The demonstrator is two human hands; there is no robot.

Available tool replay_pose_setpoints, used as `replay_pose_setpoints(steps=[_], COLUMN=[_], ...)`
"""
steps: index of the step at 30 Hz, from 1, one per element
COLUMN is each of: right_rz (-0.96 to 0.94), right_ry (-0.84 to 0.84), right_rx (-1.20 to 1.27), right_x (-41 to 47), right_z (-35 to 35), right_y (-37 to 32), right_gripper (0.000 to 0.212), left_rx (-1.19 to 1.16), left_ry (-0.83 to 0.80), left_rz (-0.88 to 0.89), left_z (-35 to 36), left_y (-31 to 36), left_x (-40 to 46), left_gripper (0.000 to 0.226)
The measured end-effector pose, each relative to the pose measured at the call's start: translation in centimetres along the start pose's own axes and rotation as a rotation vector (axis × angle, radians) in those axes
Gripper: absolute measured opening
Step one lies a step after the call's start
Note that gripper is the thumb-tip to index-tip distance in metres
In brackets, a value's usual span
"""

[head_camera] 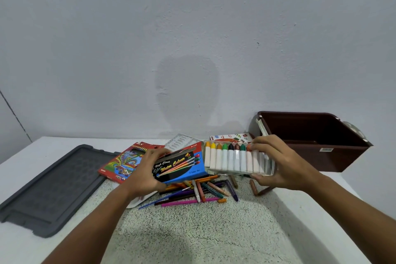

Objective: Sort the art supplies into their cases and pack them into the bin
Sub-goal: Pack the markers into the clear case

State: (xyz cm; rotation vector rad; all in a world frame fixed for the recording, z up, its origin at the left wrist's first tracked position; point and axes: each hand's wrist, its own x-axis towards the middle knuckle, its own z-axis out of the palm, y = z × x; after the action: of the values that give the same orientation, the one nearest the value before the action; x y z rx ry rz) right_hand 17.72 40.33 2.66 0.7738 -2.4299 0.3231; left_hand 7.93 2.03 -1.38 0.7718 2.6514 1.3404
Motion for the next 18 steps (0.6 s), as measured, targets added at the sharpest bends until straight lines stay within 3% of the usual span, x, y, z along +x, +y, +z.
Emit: replay_pose_setpoints(steps=[18], right_rz=[-0.027], right_ry=[-0.063], right_rx=[0.039], right_x=[1.1], right_z=[-1.5], right_y=[-1.6], right_gripper=[0.067], left_rx=[0.255], left_ry=[0.017], left_rz=[0.078], left_z=[-2.4], left_y=[0.0], left_x=[0.4], left_gripper=[0.094])
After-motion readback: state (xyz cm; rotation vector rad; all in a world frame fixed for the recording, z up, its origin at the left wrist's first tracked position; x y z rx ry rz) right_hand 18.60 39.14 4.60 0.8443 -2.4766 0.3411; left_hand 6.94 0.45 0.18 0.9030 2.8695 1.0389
